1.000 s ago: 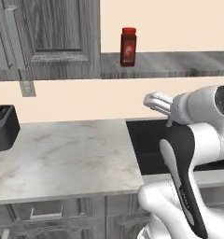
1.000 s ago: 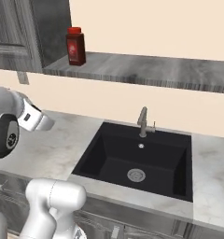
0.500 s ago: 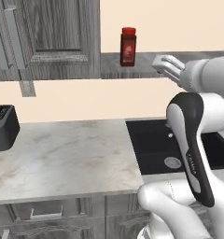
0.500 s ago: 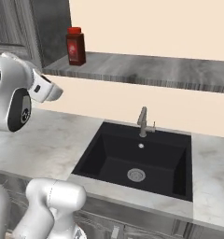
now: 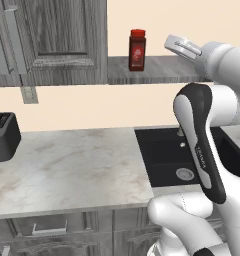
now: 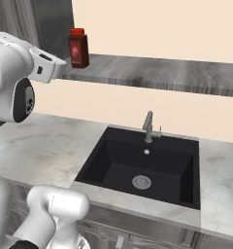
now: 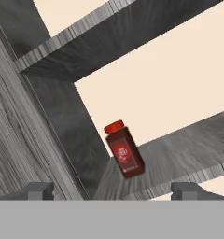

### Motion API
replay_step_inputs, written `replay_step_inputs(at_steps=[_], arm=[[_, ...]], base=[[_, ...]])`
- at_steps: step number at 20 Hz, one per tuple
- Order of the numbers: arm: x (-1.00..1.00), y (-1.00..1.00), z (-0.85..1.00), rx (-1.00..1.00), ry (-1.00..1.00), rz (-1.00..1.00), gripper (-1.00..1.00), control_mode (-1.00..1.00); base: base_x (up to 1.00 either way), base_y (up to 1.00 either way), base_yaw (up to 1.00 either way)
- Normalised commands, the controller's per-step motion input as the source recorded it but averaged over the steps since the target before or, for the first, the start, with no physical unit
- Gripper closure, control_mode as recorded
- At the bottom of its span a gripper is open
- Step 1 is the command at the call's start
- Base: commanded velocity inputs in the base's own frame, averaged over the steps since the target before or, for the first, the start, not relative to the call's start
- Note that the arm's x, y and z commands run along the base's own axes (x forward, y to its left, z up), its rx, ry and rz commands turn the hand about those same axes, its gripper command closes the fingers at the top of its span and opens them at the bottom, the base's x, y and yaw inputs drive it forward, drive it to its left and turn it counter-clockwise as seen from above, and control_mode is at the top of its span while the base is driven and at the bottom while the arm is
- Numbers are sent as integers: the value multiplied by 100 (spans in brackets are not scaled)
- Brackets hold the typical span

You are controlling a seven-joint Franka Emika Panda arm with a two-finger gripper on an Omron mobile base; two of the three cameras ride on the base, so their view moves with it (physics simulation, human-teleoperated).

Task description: Collect the paprika, mayonnaise, and shaker from the cabinet and place them next to the stove.

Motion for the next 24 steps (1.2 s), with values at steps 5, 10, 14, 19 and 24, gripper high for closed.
replay_step_inputs(at_steps=[5, 10, 14, 19, 24], arm=[[9, -11, 26, -24, -16, 0, -100, -100], [0, -30, -10, -15, 0, 0, -100, -100], [2, 0, 0, 0, 2, -2, -100, -100], [1, -1, 10, 0, 10, -8, -100, -100], [0, -11, 1, 0, 7, -6, -100, -100]], base=[[0, 0, 0], [0, 0, 0], [0, 0, 0], [0, 0, 0], [0, 0, 0]])
